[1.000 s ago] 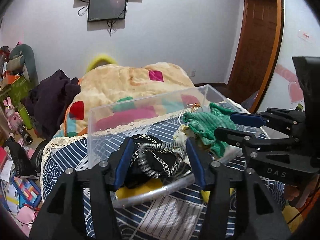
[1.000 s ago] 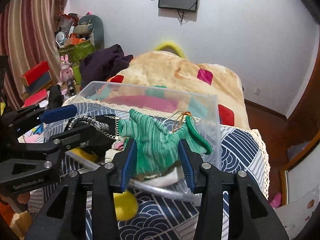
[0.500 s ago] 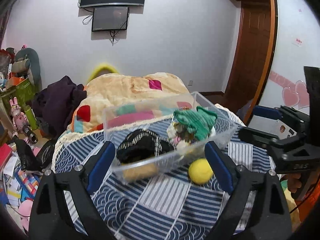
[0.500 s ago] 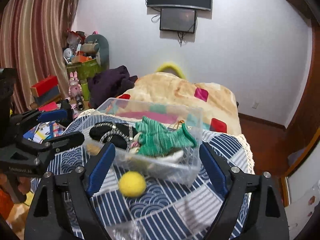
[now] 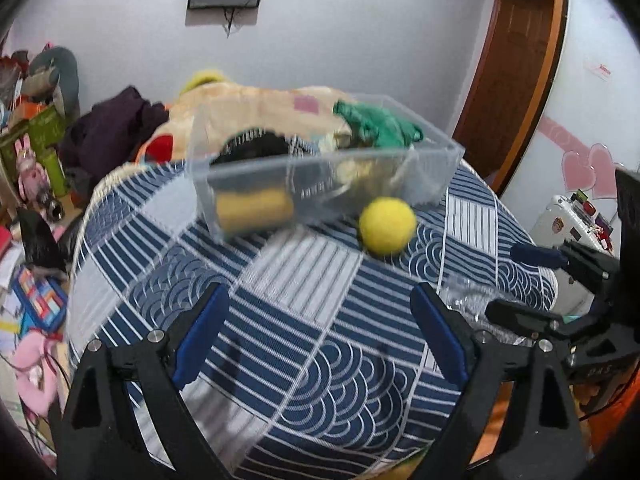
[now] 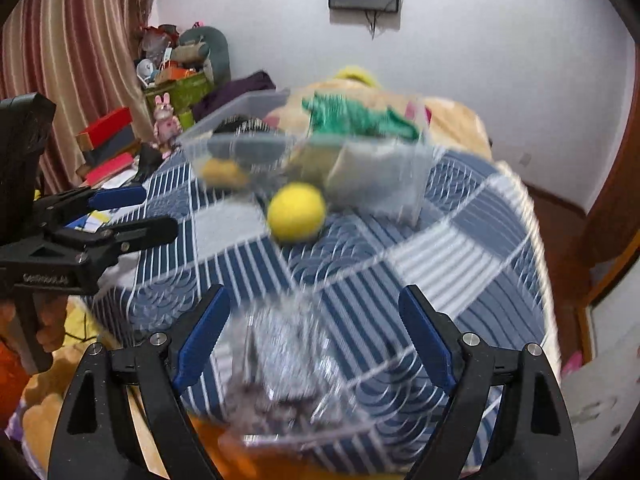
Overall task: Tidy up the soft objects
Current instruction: 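Grasp the plastic bag with gray glove using the right tool while the left tool grasps the yellow ball, then release the ball from the left tool into the box while the right tool drops the plastic bag in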
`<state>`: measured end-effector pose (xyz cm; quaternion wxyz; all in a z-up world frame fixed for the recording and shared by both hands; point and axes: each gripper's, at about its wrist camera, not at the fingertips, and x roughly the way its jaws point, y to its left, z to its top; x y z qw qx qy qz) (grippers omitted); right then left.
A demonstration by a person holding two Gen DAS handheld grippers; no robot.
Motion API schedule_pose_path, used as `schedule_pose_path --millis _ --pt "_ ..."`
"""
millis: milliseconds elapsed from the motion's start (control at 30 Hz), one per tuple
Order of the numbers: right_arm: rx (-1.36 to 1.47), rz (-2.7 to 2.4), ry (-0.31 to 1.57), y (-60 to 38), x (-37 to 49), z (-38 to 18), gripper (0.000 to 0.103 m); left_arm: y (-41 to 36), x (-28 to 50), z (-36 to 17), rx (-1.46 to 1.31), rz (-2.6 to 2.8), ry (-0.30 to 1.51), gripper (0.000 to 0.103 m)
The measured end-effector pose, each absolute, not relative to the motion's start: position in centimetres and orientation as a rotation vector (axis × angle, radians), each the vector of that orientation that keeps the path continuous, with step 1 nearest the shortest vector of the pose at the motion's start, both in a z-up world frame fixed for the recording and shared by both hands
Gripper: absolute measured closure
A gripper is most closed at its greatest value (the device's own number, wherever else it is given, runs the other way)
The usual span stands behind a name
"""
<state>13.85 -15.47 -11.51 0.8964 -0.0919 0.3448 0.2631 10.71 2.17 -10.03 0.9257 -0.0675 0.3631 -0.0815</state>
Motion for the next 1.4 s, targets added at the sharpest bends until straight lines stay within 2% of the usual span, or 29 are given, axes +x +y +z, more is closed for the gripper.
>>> schedule_pose_path --millis 167,233,300,467,600,867,1000,1400 --pt "-0.162 0.560 0.764 -16.3 13.1 -13.0 0.022 1.1 10.1 -11.5 -0.120 -0.162 0.774 0.010" --pt "-0.167 0.572 0.774 -16.3 12.7 -13.5 0.035 0.5 10.0 -11.8 -0.100 -0.165 0.776 0.010" --pt "-0.166 0.602 0.783 -16.4 12.5 -13.6 0.056 -0.2 10.2 -11.9 -0.088 -0.172 0.776 0.010" --pt "-0.151 0.600 0.747 -16.8 11.9 -12.9 0.074 -1.4 11.8 -11.1 -0.090 -0.203 0.756 0.014" --pt "-0.118 0.552 0.694 -18.3 12.1 -11.5 0.075 -2.4 13.9 -10.1 -0.092 -0.228 0.735 0.018" --pt "-0.043 0.468 0.631 -21.0 13.6 -9.4 0.076 -4.1 18.7 -10.5 -0.112 -0.267 0.785 0.037" --pt "-0.021 0.449 0.619 -21.6 14.4 -8.9 0.076 -4.0 20.5 -11.7 -0.142 -0.280 0.841 0.057" --pt "-0.004 0.472 0.551 -20.0 15.9 -6.2 0.076 -1.7 17.5 -9.1 -0.154 -0.275 0.730 0.059"
